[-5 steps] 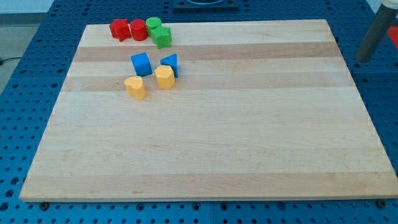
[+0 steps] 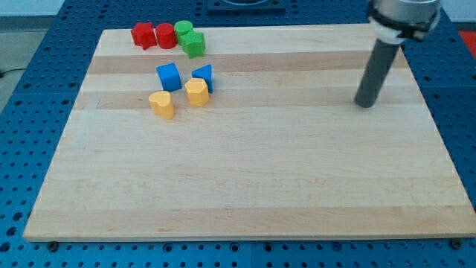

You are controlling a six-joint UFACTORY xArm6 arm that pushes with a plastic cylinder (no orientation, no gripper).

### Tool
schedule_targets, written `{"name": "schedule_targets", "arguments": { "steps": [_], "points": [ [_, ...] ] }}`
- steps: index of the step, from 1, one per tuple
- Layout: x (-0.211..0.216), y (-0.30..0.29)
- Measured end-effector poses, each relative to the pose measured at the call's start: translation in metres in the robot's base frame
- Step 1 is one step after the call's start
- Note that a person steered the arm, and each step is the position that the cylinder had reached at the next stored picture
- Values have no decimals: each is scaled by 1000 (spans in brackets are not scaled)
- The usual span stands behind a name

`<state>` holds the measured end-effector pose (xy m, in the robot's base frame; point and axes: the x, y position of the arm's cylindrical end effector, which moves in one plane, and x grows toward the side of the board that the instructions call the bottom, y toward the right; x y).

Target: Move the arm diagonally to the bottom left of blue cube

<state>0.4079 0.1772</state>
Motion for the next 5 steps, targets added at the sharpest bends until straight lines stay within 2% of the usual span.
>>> {"name": "schedule_targets", "arguments": {
  "steps": [1,2,3,5],
  "points": [
    [16,-42],
    [57,-110],
    [76,-224],
    [60,-462]
  ]
}}
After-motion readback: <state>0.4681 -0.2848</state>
